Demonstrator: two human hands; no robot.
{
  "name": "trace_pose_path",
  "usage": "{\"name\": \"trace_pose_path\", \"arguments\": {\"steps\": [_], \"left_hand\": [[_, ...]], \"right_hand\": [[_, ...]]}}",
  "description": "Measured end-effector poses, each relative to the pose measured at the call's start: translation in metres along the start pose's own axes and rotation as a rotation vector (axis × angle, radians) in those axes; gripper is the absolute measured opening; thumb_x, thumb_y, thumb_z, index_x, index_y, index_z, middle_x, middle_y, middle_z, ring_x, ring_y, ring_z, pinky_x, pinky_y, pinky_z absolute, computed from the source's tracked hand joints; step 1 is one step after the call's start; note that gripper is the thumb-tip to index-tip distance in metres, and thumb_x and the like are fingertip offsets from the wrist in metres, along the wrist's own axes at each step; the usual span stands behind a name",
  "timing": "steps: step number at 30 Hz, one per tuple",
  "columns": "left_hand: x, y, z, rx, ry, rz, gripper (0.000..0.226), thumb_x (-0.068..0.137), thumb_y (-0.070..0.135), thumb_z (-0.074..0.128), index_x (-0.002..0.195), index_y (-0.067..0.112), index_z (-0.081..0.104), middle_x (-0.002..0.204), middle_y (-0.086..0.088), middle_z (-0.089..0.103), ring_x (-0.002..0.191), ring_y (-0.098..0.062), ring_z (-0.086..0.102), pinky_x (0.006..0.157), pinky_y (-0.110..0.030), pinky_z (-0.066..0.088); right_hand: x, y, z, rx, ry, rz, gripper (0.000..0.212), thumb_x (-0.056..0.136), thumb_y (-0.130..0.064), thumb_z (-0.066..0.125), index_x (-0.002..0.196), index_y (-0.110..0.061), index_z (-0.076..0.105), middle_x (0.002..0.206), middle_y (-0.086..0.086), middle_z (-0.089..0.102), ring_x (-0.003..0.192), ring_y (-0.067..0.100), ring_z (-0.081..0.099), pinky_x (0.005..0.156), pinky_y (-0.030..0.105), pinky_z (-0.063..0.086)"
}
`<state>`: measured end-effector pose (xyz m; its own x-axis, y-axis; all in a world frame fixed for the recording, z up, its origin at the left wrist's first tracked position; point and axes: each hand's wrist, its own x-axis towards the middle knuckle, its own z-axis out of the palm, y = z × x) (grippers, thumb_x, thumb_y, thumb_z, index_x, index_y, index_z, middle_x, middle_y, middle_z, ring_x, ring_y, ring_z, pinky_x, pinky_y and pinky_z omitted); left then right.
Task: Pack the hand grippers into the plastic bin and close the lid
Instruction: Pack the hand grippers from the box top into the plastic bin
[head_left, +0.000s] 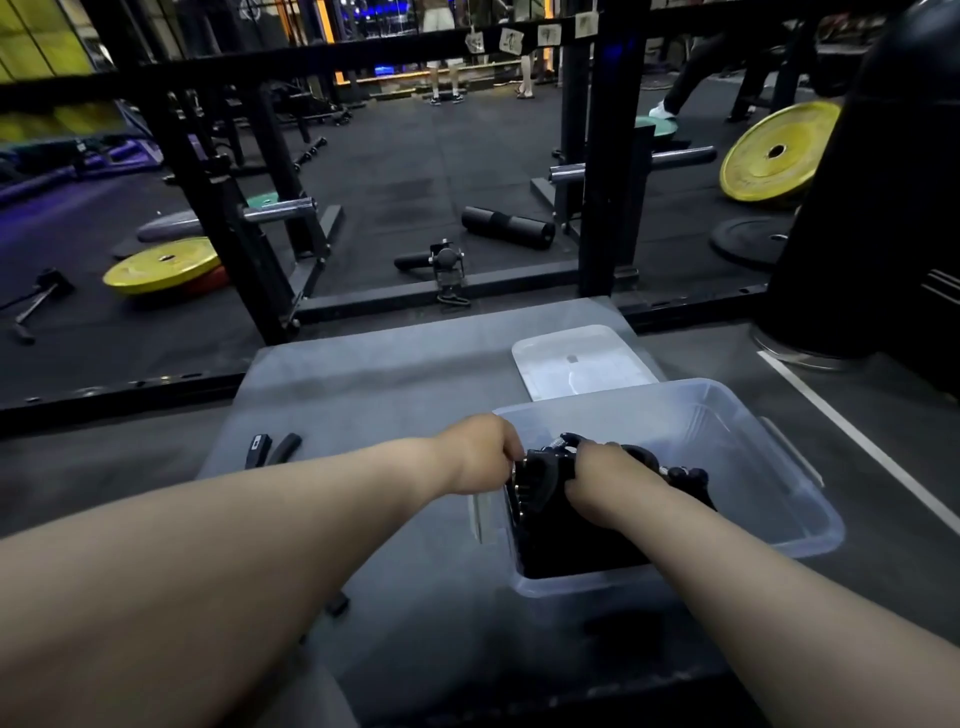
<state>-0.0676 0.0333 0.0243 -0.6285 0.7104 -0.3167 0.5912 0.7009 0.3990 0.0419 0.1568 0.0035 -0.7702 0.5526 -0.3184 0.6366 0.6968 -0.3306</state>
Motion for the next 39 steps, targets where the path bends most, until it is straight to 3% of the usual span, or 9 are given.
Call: {"name": "trace_pose_path", "arguments": {"steps": [4,10,15,20,24,30,33,36,39], "left_hand": [[0.004,-0.002,0.008,0.116,-0.058,0.022,0.034,0.088,0.009,0.048,0.107,0.021,0.073,0.108,0.003,0.070,0.094,-0.020,0.063,0.080,-0.020,0.049],[0.007,-0.003,0.009,0.142,-0.058,0.036,0.035,0.089,0.010,0.047,0.111,0.021,0.072,0.112,0.003,0.069,0.101,-0.021,0.063,0.085,-0.022,0.050],[0.009,-0.003,0.012,0.211,-0.102,0.041,0.031,0.083,0.011,0.046,0.100,0.017,0.071,0.100,-0.003,0.072,0.096,-0.028,0.066,0.084,-0.033,0.057],[0.009,-0.003,0.012,0.211,-0.102,0.048,0.030,0.084,0.010,0.046,0.099,0.018,0.071,0.096,-0.002,0.071,0.088,-0.026,0.064,0.079,-0.030,0.055],[0.010,-0.002,0.008,0.140,-0.038,0.058,0.033,0.089,0.008,0.047,0.116,0.017,0.065,0.116,-0.004,0.063,0.095,-0.025,0.060,0.082,-0.029,0.052],[0.013,-0.009,-0.004,-0.046,-0.016,-0.064,0.041,0.090,0.015,0.055,0.130,0.021,0.046,0.130,-0.007,0.043,0.109,-0.029,0.057,0.093,-0.038,0.051],[0.013,-0.018,-0.013,-0.052,-0.025,-0.096,0.044,0.090,0.017,0.057,0.132,0.020,0.044,0.130,-0.010,0.047,0.105,-0.030,0.060,0.090,-0.040,0.054],[0.009,-0.031,-0.030,-0.143,-0.152,-0.115,0.046,0.093,0.011,0.050,0.137,0.016,0.039,0.119,-0.014,0.061,0.090,-0.025,0.068,0.075,-0.033,0.058],[0.008,-0.057,-0.054,-0.130,-0.278,-0.057,0.039,0.098,0.016,0.049,0.137,0.015,0.046,0.117,-0.004,0.059,0.098,-0.020,0.072,0.080,-0.032,0.056]], "right_hand": [[0.001,0.001,0.003,-0.002,-0.002,-0.036,0.035,0.089,-0.020,0.047,0.122,-0.009,0.049,0.125,0.014,0.053,0.115,0.032,0.054,0.089,0.035,0.043],[0.000,0.003,0.005,0.033,0.018,-0.091,0.032,0.089,-0.022,0.051,0.118,-0.008,0.051,0.121,0.013,0.057,0.111,0.031,0.056,0.077,0.030,0.037],[-0.003,0.000,0.004,-0.011,-0.020,-0.048,0.040,0.092,-0.024,0.047,0.128,-0.007,0.046,0.130,0.017,0.049,0.120,0.030,0.049,0.090,0.032,0.039],[-0.006,-0.006,0.010,-0.042,0.018,-0.011,0.041,0.096,-0.024,0.039,0.133,-0.006,0.042,0.137,0.018,0.039,0.128,0.037,0.039,0.103,0.042,0.035],[-0.010,-0.014,0.021,-0.154,0.224,-0.188,0.040,0.097,-0.029,0.039,0.130,-0.008,0.045,0.132,0.015,0.043,0.122,0.036,0.039,0.099,0.043,0.034],[-0.011,-0.033,0.038,-0.088,0.163,-0.389,0.033,0.099,-0.023,0.037,0.128,-0.011,0.046,0.137,0.011,0.041,0.126,0.033,0.037,0.102,0.040,0.031],[-0.009,-0.046,0.045,-0.050,0.137,-0.402,0.042,0.101,-0.027,0.037,0.140,-0.011,0.038,0.151,0.012,0.030,0.138,0.032,0.029,0.112,0.039,0.025],[-0.009,-0.062,0.052,0.014,0.057,-0.361,0.060,0.100,-0.019,0.036,0.154,-0.006,0.012,0.162,0.013,0.005,0.148,0.029,0.010,0.118,0.037,0.013],[-0.008,-0.076,0.061,0.010,0.085,-0.387,0.065,0.097,-0.009,0.029,0.155,-0.008,0.000,0.162,0.011,-0.011,0.150,0.027,-0.003,0.119,0.037,0.008]]}}
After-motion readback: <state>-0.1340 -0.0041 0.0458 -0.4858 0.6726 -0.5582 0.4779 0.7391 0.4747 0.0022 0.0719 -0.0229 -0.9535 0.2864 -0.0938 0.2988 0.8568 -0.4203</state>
